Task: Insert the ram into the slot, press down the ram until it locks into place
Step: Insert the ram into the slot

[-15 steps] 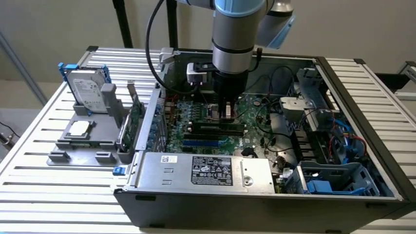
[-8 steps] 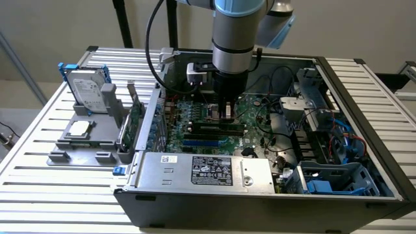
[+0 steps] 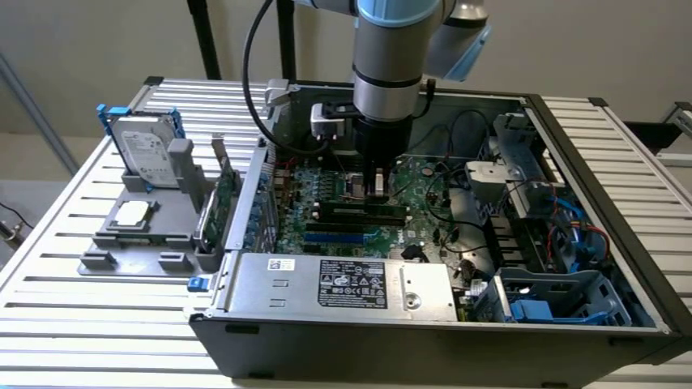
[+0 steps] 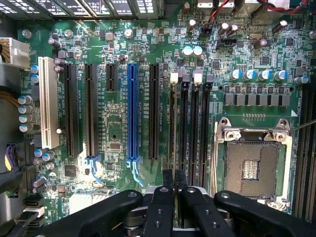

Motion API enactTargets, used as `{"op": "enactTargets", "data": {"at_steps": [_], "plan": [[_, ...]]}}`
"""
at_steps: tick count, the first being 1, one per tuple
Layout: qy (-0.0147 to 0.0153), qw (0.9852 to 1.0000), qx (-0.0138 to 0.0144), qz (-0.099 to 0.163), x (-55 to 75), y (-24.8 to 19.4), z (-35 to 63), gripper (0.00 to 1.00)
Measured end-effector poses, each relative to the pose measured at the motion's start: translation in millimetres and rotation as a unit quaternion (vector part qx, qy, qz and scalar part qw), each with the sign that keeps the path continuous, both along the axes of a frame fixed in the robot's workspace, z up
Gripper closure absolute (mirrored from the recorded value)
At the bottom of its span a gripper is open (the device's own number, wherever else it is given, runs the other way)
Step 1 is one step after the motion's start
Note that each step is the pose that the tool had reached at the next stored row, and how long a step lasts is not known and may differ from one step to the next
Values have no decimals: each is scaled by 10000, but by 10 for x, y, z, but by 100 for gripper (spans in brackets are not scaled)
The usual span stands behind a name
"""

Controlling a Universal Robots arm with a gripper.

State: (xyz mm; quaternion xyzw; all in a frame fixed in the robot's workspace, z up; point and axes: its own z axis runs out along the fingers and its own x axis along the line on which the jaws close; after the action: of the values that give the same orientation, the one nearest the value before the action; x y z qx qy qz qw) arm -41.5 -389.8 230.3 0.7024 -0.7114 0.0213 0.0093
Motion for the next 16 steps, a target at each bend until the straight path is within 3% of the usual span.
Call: {"op": "enactTargets", "data": {"at_steps": [16], "plan": [[-1, 10000, -37, 2, 0, 1, -15, 87]]}}
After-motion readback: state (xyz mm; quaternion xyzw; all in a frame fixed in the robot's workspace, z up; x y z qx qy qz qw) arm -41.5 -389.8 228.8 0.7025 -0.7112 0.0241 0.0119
